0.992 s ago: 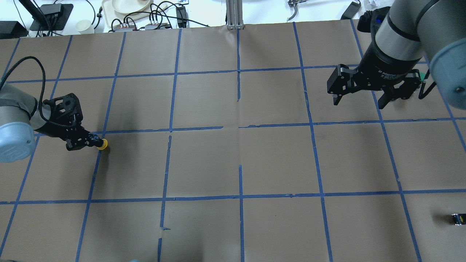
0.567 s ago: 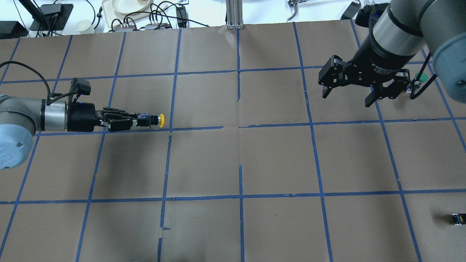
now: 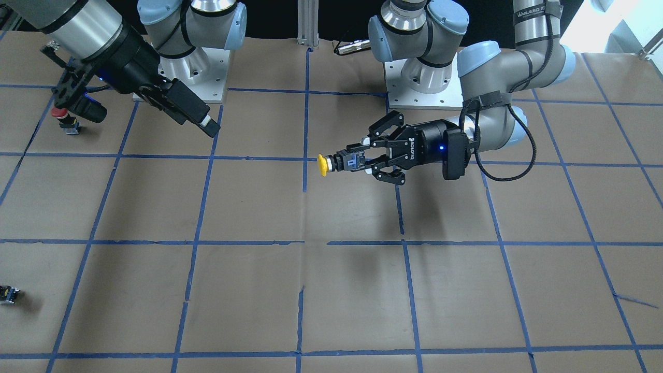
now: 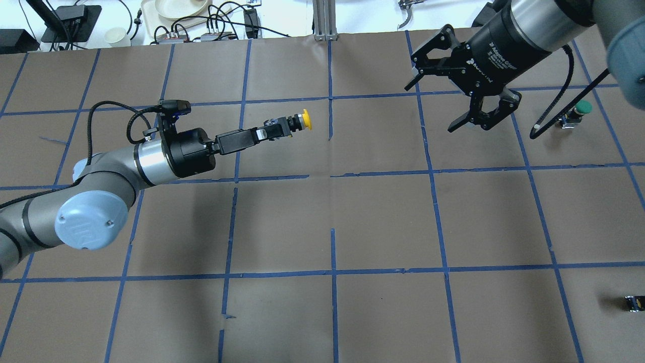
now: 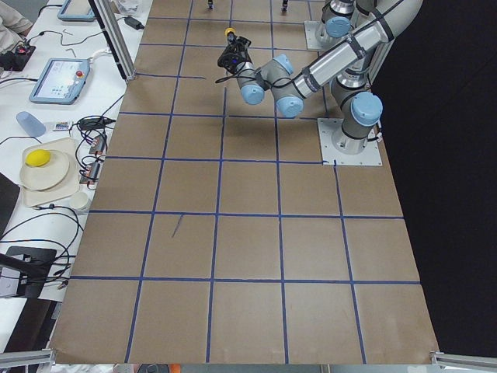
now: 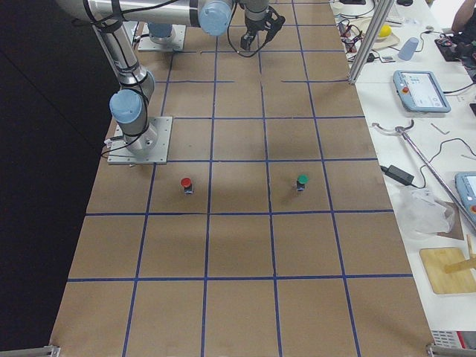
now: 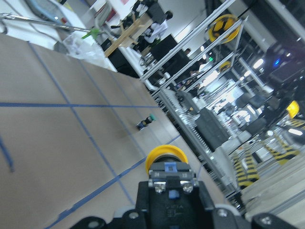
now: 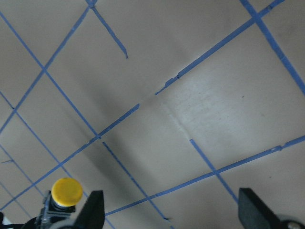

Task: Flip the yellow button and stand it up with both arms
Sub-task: 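Lift the button with the left gripper while the right gripper moves to meet it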

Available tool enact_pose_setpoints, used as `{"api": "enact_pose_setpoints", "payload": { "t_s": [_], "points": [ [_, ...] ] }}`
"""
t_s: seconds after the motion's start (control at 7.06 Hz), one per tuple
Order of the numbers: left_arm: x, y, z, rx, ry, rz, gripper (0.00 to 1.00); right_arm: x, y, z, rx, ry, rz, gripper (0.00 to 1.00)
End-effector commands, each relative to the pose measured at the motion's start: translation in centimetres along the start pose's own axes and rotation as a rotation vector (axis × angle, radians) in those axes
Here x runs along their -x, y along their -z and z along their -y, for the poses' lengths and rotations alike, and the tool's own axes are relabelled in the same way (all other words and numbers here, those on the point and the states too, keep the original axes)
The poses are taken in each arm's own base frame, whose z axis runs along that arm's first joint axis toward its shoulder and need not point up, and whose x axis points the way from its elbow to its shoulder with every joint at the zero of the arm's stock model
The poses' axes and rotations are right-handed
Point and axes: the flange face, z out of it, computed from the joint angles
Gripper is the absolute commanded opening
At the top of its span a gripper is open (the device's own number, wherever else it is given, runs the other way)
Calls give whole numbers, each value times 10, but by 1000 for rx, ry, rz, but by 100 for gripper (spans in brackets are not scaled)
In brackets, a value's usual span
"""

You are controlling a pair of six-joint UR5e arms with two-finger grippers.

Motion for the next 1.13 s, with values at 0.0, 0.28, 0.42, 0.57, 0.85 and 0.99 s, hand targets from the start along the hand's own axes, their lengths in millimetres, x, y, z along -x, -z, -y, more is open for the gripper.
{"api": "enact_pose_setpoints", "payload": {
  "t_s": [0.0, 0.28, 0.42, 0.57, 0.85, 0.99],
  "points": [
    [-24, -60, -17, -37, 19, -156, 2, 6, 5, 6, 93, -150, 144, 100],
    [-38, -90, -31, -51, 34, -238, 2, 7, 3, 4, 120, -230, 160, 100],
    [-43, -96, -29, -75, 34, -264, 2, 7, 0, 1, 136, -236, 159, 100],
    [-48, -102, -23, -74, 19, -279, 2, 7, -6, 3, 157, -281, 164, 100],
    [-45, -104, -20, -85, 27, -285, 2, 11, -4, -1, 194, -327, 195, 100],
    [-36, -107, -21, -113, 52, -297, 2, 11, -3, -4, 195, -329, 194, 100]
  ]
}}
